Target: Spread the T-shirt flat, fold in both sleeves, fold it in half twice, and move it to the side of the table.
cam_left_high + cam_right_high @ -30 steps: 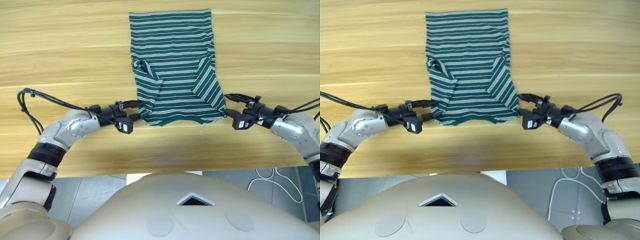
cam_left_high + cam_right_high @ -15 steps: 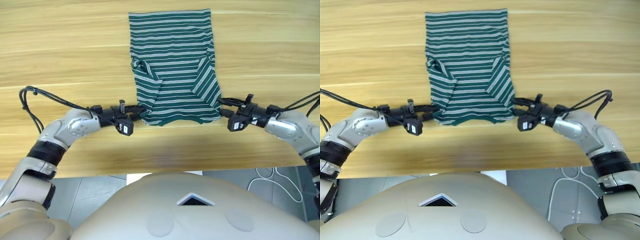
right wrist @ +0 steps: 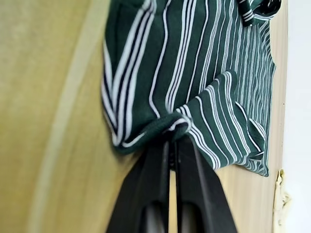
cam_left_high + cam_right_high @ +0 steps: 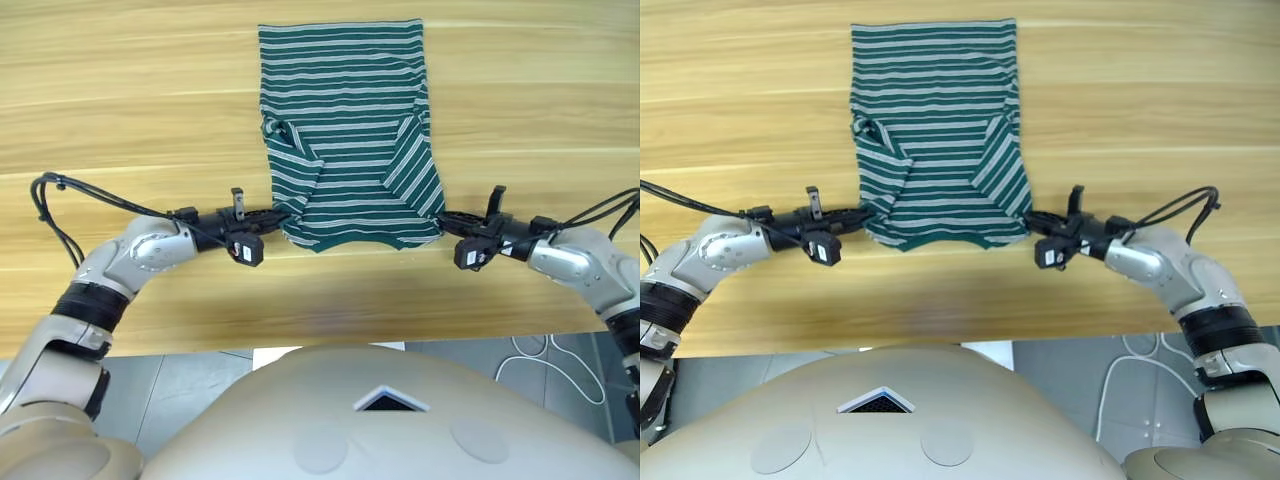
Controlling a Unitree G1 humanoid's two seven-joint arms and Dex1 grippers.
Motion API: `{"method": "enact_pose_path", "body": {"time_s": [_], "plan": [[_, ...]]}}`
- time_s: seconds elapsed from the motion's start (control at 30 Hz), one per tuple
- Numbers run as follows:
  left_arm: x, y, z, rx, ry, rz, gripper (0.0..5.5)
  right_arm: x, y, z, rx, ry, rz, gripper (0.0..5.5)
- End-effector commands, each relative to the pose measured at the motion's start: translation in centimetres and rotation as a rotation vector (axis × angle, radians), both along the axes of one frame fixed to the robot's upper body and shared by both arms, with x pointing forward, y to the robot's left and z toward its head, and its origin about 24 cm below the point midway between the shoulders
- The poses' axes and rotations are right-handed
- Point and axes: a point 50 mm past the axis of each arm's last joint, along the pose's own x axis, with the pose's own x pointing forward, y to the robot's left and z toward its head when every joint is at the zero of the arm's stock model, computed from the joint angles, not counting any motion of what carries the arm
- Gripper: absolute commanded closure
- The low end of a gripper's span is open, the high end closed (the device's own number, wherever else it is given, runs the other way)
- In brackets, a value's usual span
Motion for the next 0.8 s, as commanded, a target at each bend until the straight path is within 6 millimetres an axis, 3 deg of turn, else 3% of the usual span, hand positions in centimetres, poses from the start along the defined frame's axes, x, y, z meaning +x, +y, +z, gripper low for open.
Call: {"method": "enact_pose_path", "body": {"time_s": [0.03, 0.23, 0.33, 0.43, 0.6, 0.7, 0.8], "plan": [[-4.3, 1.1, -2.4, 0.026, 0.174, 0.031, 5.49, -1.6, -0.4, 0.6, 0.080, 0.041, -0.027, 5.50], [-8.3, 1.3, -0.6, -0.129, 0.240, 0.114, 5.49, -4.7, 0.1, 3.1, 0.336, 0.081, -0.075, 5.50], [-8.2, 0.8, 1.3, -0.242, 0.201, 0.150, 5.49, -4.9, 0.5, 4.8, 0.443, 0.059, -0.092, 5.50], [-3.5, 1.3, 3.0, -0.319, -0.029, 0.311, 5.49, -2.6, 1.2, 5.3, 0.443, -0.028, -0.092, 5.50], [2.5, 0.2, 5.7, -0.387, -0.263, 0.369, 5.49, 4.0, 3.4, 6.6, 0.481, -0.279, -0.133, 5.50], [5.9, -0.6, 6.5, -0.396, -0.331, 0.411, 5.49, 7.2, 4.6, 7.1, 0.497, -0.368, -0.167, 5.50], [8.8, -0.4, 6.1, -0.362, -0.347, 0.480, 5.49, 10.4, 5.6, 7.5, 0.509, -0.432, -0.220, 5.50]]}}
